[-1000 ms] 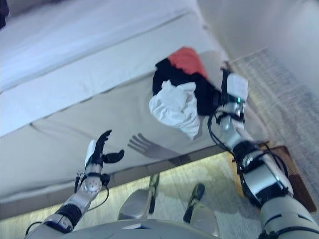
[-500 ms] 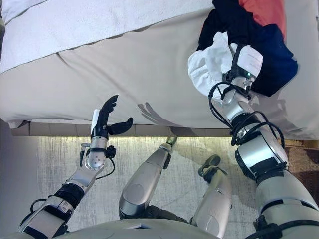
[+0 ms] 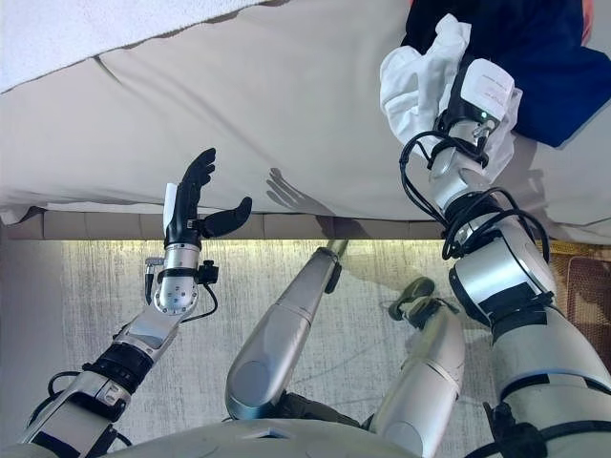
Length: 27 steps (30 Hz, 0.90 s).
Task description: Pick up the clothes from the bed and place them into the basket
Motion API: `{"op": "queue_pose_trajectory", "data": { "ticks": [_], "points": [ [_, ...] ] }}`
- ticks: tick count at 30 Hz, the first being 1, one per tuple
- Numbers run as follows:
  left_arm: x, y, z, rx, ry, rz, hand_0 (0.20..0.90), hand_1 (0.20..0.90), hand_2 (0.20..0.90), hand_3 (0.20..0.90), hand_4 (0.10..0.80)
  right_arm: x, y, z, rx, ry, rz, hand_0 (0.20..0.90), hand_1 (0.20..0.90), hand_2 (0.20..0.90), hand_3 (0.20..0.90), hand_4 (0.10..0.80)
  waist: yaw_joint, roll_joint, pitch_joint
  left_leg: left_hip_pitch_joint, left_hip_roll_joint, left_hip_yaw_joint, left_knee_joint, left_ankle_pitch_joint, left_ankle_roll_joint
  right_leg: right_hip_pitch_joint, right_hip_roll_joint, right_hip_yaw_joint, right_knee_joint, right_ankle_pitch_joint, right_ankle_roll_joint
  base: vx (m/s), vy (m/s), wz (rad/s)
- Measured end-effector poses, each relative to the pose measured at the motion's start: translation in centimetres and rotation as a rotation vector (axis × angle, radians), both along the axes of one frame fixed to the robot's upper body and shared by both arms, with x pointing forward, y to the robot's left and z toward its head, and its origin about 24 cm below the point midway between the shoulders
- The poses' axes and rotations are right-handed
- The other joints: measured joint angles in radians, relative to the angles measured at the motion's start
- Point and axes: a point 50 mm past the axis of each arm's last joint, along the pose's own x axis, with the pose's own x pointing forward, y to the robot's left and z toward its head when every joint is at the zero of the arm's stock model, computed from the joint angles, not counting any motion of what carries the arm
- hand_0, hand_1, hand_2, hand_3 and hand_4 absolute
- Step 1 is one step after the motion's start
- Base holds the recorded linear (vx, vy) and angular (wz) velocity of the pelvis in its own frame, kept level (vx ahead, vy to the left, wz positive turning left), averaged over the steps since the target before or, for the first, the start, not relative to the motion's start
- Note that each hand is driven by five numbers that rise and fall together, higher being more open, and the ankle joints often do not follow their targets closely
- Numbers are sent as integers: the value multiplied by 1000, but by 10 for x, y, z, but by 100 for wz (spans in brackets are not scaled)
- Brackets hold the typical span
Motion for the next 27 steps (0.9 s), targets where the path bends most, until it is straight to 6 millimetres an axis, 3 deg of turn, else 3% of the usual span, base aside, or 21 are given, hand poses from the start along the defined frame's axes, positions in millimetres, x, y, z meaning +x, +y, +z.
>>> {"op": "queue_pose_trajectory", "data": {
  "ticks": [1, 8, 11, 12, 17, 21, 27],
  "points": [
    [-1, 0, -1, 0, 5, 1, 900, 900, 900, 900, 800, 0, 0, 0, -1, -5, -1, 300, 300, 300, 200, 100, -1, 0, 0, 0, 0, 0, 1, 0, 0, 0, 0, 1, -3, 0, 0, 0, 0, 0],
    [-6, 2, -8, 1, 30, 9, 900, 900, 900, 900, 800, -2, 8, -5, -6, -55, 30, 300, 300, 300, 200, 100, -9, 0, 0, 41, 20, 6, -26, 3, 4, 49, 34, 7, -68, 3, -3, 3, 3, -12],
    [-7, 3, -9, 2, 35, 15, 900, 900, 900, 900, 800, -5, 10, -21, 0, -21, 42, 300, 300, 300, 200, 100, -12, -1, 1, 130, 27, 26, -79, 12, 19, 130, 37, 6, -129, 17, -10, 15, -5, -11],
    [-7, 4, -10, 3, 37, 18, 900, 900, 900, 900, 800, -6, 12, -26, 4, -17, 55, 300, 300, 300, 200, 100, -10, -1, 1, 166, 35, 38, -102, 13, 22, 167, 43, 6, -163, 37, 0, 26, -3, -22],
    [-7, 8, -17, 23, 93, 43, 900, 900, 900, 900, 800, -7, 15, -32, 24, -12, 73, 300, 300, 300, 200, 100, -14, -5, 6, 331, 52, 65, -219, 27, 28, 325, 70, 5, -309, 98, 13, 53, -6, -20],
    [-8, 17, -31, 57, 195, 76, 900, 900, 900, 900, 800, -9, 8, -18, 95, -70, 74, 300, 300, 300, 200, 100, -34, -10, 3, 486, 59, 83, -364, 56, 26, 471, 94, 2, -462, 150, 43, 92, -23, -15],
    [-13, 30, -52, 102, 350, 103, 900, 900, 900, 900, 800, -15, -13, 4, 199, -146, 64, 300, 300, 300, 200, 100, -72, -21, -2, 687, 72, 103, -524, 83, 15, 664, 132, 0, -644, 217, 51, 94, 18, -16]
  ]
}}
